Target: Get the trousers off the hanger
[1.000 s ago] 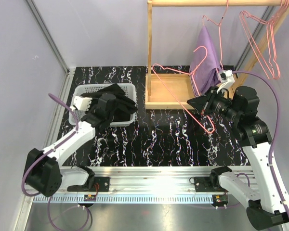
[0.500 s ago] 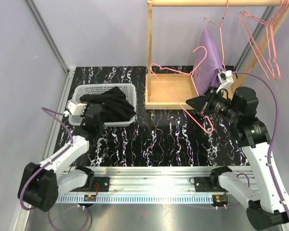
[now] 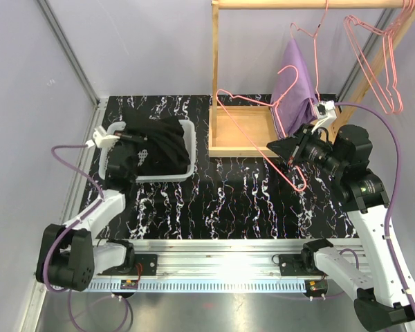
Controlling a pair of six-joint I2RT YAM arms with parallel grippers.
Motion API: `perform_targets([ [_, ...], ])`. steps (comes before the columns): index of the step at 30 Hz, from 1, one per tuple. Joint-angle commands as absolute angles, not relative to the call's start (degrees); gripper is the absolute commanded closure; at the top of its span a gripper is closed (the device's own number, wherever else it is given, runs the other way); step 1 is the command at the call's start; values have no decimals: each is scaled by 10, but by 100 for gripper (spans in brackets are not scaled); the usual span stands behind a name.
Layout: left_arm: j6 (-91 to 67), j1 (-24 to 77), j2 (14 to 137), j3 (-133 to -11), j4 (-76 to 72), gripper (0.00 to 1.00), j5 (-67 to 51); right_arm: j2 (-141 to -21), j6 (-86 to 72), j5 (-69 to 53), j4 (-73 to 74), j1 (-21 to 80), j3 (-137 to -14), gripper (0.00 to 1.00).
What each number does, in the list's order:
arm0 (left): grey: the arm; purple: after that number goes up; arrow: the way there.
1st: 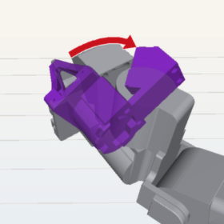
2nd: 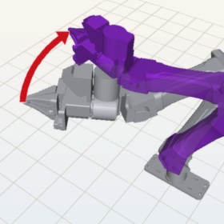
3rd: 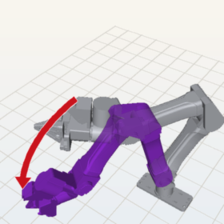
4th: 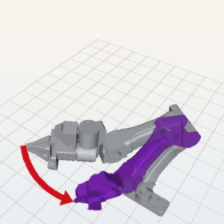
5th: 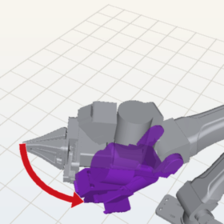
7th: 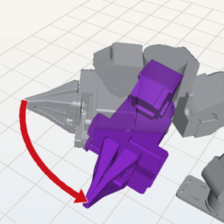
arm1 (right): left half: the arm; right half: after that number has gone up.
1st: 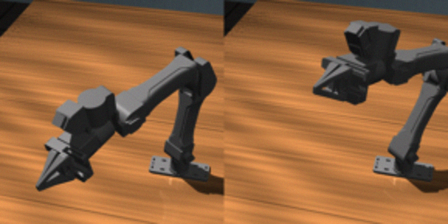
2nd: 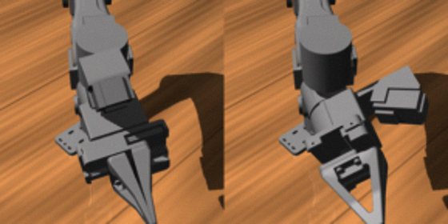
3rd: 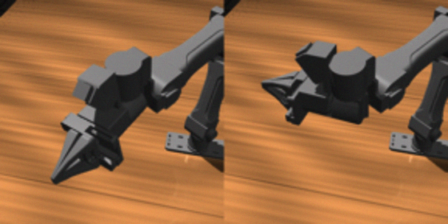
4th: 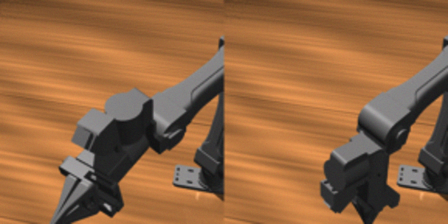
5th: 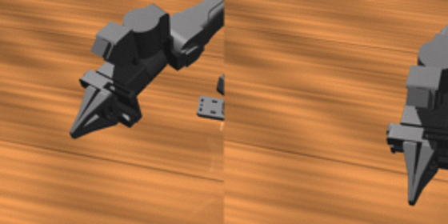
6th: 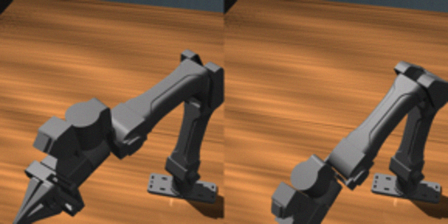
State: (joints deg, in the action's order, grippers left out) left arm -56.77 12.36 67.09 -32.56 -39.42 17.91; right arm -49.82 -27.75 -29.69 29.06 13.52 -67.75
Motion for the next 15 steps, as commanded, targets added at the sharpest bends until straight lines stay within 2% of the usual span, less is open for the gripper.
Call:
perform_targets([
  [1, -608, 69, 644, -259, -524, 100, 79, -492, -285, -316, 252, 140, -676, 100],
  [7, -620, 1, 599, -196, -424, 100, 33, -492, -281, -322, 251, 139, -677, 100],
  [9, -623, -16, 586, -211, -330, 100, 19, -495, -281, -323, 250, 140, -676, 100],
  [12, -617, -35, 564, -226, -209, 90, 18, -495, -285, -327, 246, 139, -675, 100],
  [13, -613, -47, 560, -244, -183, 83, 18, -494, -287, -328, 244, 139, -674, 100],
  [15, -592, -61, 555, -278, -82, 79, 24, -495, -288, -330, 243, 139, -675, 100],
])
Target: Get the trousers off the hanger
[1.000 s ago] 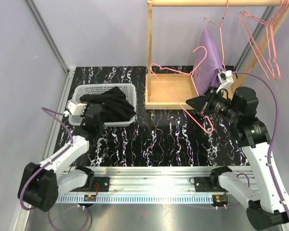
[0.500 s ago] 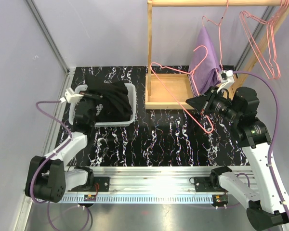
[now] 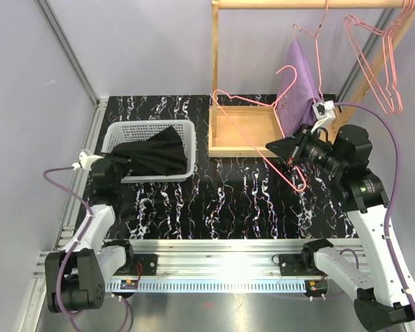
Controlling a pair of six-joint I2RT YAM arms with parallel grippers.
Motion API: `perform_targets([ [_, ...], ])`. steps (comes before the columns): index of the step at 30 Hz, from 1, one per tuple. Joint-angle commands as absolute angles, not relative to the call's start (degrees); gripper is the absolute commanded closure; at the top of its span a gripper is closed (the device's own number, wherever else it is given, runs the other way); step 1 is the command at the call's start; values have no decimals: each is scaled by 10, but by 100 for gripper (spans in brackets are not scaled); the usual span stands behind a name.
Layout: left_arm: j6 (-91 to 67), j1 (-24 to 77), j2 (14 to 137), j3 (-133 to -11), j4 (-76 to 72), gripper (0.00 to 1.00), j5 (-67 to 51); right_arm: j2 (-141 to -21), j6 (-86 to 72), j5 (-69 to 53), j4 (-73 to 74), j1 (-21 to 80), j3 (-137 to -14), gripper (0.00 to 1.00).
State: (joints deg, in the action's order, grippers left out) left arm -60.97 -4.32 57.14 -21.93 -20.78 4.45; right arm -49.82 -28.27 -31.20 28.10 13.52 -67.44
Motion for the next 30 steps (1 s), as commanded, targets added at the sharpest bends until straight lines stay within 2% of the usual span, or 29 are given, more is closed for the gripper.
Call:
perform_targets([
  [1, -579, -74, 558, -297, -50, 78, 25, -495, -288, -330, 243, 139, -676, 100],
  [3, -546, -83, 566, -369, 76, 70, 44, -492, -288, -329, 243, 139, -677, 100],
  [5, -500, -94, 583, -435, 172, 50, 46, -491, -288, -329, 243, 140, -678, 100],
  [8, -443, -96, 584, -501, 276, 37, 79, -492, -288, -328, 241, 140, -680, 100],
  [9, -433, -97, 581, -518, 300, 18, 91, -494, -287, -328, 241, 139, -680, 100],
  [10, -420, -97, 576, -532, 343, 7, 94, -494, -288, -328, 241, 140, -682, 100],
  [11, -397, -97, 572, -544, 364, 1, 95, -494, -288, -328, 238, 139, -684, 100],
  [18, -331, -97, 498, -685, 499, 1, 184, -496, -280, -324, 250, 139, -696, 100],
  [20, -295, -97, 482, -700, 464, 1, 163, -497, -282, -325, 250, 139, -694, 100],
  [21, -283, -97, 493, -707, 443, 1, 93, -497, -285, -326, 248, 139, -693, 100],
  [23, -266, -90, 559, -776, 459, 2, 18, -495, -290, -327, 240, 140, -691, 100],
  [24, -259, -75, 648, -809, 484, 2, 4, -494, -290, -326, 239, 139, -691, 100],
  [25, -252, -16, 684, -871, 537, 2, 27, -495, -291, -325, 239, 139, -692, 100],
  [27, -228, 70, 766, -903, 566, 1, 81, -497, -288, -324, 242, 139, -695, 100],
  [30, -221, 121, 838, -935, 625, 1, 106, -500, -286, -324, 248, 139, -697, 100],
])
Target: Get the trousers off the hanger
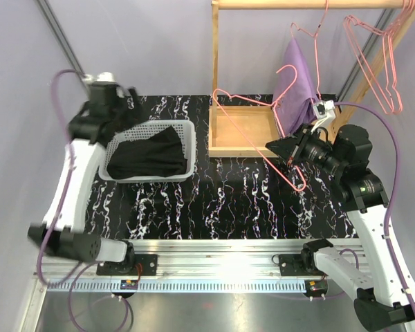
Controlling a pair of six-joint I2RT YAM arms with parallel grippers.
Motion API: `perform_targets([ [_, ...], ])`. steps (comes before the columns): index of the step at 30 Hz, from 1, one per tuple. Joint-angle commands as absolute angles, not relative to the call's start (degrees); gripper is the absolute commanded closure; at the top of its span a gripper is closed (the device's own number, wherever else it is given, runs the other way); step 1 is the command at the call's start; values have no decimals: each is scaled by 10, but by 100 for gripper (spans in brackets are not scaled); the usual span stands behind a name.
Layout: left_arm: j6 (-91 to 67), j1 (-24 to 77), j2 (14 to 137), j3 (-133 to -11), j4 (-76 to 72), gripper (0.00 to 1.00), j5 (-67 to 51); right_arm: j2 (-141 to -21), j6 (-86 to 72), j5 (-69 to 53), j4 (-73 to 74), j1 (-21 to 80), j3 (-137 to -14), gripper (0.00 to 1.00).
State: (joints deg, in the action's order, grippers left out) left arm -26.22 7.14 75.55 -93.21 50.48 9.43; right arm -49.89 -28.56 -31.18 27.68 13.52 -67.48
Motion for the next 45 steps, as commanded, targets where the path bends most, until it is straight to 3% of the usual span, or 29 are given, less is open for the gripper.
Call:
perform_targets([
  [1, -227, 128, 849, -936, 632, 1, 121, -502, -285, -325, 249, 140, -698, 100],
  [8, -231, 135, 857, -872, 646, 1, 189, -502, -278, -328, 260, 139, -694, 100],
  [14, -200, 113, 927, -793, 581, 1, 105, -504, -286, -330, 250, 139, -692, 100],
  [19, -171, 91, 993, -800, 563, 2, 43, -505, -280, -330, 252, 139, -700, 100],
  [31, -98, 58, 1110, -830, 546, 5, 47, -505, -264, -326, 263, 140, -712, 100],
  [39, -126, 87, 1067, -812, 512, 1, 65, -519, -230, -295, 285, 139, -745, 100],
  [45, -153, 86, 943, -843, 530, 1, 75, -552, -159, -153, 320, 140, -786, 100],
])
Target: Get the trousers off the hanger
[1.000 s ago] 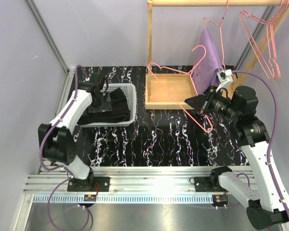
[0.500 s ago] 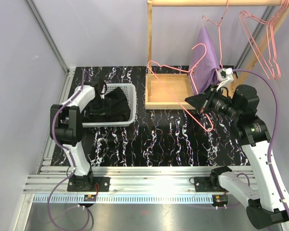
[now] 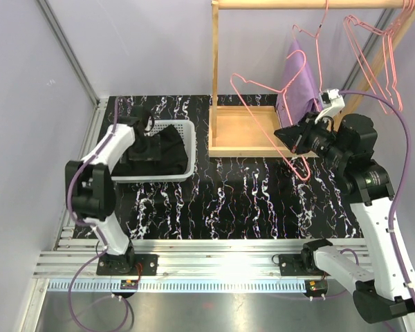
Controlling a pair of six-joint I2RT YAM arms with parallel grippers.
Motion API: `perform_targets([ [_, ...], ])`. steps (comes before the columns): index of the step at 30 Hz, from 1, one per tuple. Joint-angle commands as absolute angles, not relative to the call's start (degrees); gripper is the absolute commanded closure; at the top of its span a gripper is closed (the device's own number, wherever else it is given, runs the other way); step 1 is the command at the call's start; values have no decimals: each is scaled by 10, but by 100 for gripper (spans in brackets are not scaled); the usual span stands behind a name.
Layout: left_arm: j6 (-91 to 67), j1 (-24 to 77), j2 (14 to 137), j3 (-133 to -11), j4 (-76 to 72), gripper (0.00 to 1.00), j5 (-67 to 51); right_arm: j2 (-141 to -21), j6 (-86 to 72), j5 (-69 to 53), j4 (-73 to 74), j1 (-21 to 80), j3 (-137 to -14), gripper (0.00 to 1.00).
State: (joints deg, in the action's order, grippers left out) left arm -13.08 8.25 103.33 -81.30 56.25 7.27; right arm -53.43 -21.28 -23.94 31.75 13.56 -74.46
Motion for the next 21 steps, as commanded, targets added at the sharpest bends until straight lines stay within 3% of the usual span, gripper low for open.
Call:
perform_targets([
  [1, -157, 86, 927, -863, 534, 1, 97, -559, -157, -147, 322, 139, -794, 100],
  [11, -163, 76, 783, -950, 598, 1, 134, -684, -105, -84, 337, 139, -964, 100],
  [21, -159, 76, 550, -818, 516, 1, 98, -793, -88, -66, 297, 140, -1062, 100],
])
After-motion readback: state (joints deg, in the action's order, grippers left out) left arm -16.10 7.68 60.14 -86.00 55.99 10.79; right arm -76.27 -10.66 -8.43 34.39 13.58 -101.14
